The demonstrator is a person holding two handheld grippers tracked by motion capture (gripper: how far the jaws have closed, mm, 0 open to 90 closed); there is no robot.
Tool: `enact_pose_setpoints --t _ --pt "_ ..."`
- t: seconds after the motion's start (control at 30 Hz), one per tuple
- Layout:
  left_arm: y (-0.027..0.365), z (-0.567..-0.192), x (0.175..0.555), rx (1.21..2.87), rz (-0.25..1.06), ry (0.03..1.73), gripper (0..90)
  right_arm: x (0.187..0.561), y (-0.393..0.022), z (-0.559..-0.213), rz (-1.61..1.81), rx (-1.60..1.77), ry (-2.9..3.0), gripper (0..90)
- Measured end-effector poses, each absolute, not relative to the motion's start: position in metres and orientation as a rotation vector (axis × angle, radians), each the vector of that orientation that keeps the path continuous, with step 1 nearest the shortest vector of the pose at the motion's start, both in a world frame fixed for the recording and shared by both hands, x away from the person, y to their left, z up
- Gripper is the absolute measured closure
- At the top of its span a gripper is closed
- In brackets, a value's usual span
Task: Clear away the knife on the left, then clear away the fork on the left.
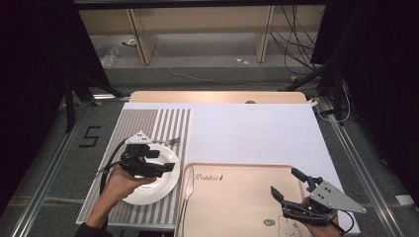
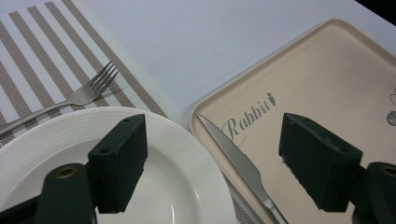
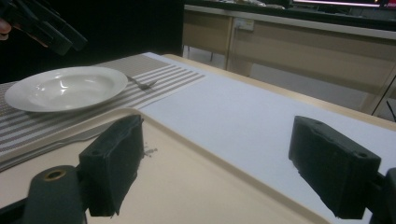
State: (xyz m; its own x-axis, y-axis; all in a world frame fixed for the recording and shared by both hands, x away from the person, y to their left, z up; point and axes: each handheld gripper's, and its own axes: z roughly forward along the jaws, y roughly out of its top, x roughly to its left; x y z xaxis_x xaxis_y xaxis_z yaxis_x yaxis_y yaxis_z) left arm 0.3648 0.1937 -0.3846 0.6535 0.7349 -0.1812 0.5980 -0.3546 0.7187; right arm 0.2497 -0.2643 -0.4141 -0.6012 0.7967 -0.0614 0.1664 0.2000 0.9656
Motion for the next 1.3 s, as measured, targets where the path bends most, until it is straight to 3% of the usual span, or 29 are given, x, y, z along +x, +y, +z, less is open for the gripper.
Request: enact_pose_setpoints --t 0.83,1.3 --pt "0.217 -0.389 0.385 2.083 0.294 1.084 23.2 0.25 -0.263 -0.414 1.423 0.908 1.911 18.8" --pt "0.236 -0.394 0.432 2.156 0.349 1.097 24.2 0.25 -0.262 -0.414 1.414 0.898 1.913 18.8"
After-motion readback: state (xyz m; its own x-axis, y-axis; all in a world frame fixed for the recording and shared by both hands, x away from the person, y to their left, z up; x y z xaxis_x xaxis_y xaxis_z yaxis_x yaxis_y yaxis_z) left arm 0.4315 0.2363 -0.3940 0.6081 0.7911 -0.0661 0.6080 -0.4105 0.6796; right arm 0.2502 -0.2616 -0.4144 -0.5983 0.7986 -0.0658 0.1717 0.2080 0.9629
